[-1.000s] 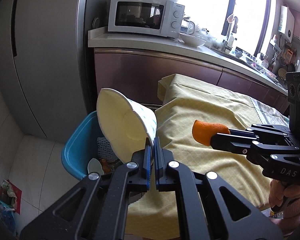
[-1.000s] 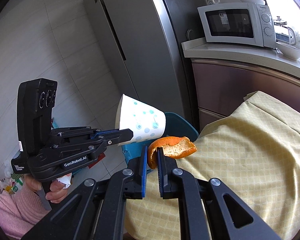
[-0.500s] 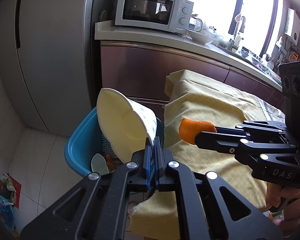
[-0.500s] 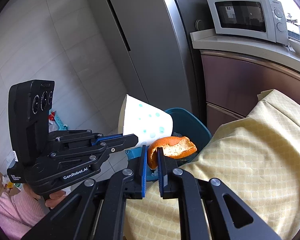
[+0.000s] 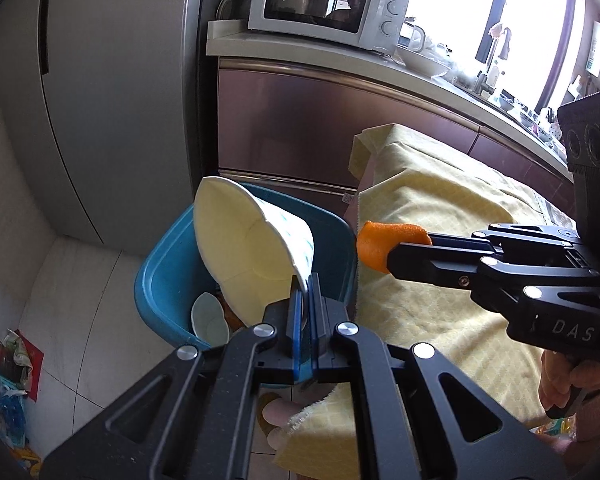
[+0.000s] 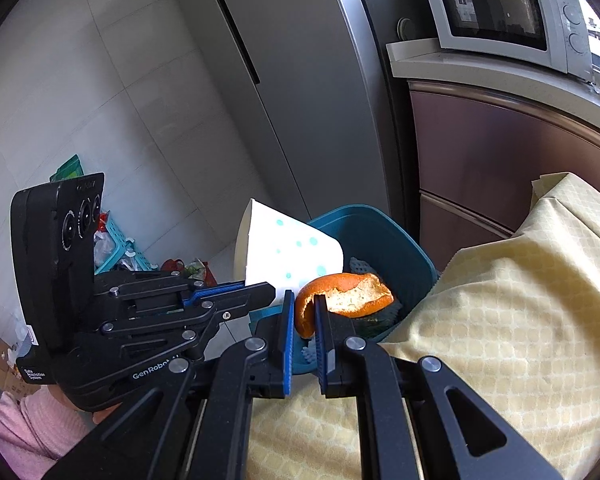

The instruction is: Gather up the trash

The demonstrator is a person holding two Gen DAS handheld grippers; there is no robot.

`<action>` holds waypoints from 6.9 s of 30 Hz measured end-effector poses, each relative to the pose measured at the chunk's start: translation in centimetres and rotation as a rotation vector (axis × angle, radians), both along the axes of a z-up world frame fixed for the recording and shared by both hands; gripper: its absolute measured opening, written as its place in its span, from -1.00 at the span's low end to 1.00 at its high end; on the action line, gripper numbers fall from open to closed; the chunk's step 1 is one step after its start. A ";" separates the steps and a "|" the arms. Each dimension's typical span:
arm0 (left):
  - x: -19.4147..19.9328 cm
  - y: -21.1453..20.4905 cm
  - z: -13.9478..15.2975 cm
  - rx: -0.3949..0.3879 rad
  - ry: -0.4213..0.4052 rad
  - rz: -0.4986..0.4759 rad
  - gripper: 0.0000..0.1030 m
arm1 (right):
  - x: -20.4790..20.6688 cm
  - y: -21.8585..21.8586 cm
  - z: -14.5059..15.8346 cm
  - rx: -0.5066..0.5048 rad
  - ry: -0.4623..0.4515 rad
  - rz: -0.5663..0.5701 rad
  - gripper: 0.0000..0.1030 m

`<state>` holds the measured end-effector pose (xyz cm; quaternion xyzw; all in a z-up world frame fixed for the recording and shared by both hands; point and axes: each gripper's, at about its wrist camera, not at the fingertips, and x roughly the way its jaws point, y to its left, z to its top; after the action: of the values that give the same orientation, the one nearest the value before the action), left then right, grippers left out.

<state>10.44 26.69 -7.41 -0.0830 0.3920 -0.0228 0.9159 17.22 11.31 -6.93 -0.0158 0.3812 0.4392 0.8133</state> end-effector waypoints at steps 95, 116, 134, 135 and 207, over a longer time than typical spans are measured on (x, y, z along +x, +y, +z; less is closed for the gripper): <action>-11.9 -12.3 6.1 0.101 -0.467 0.020 0.90 | -15.1 -19.4 2.3 0.097 -0.414 -0.622 0.87; -13.5 -16.0 7.1 0.137 -0.574 0.000 0.90 | -18.9 -23.0 2.1 0.086 -0.559 -0.803 0.87; -13.5 -17.4 7.0 0.166 -0.619 -0.004 0.90 | -20.2 -24.6 2.2 0.126 -0.597 -0.847 0.87; -13.6 -17.4 7.0 0.168 -0.622 -0.002 0.90 | -20.2 -24.6 2.2 0.126 -0.596 -0.846 0.87; -14.2 -18.3 7.0 0.198 -0.662 0.004 0.90 | -20.9 -24.6 2.6 0.136 -0.602 -0.890 0.87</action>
<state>-3.75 8.43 -0.39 0.0173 0.0735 -0.0089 0.9971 -3.67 -13.33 -4.31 0.0747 0.0720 0.0523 0.9932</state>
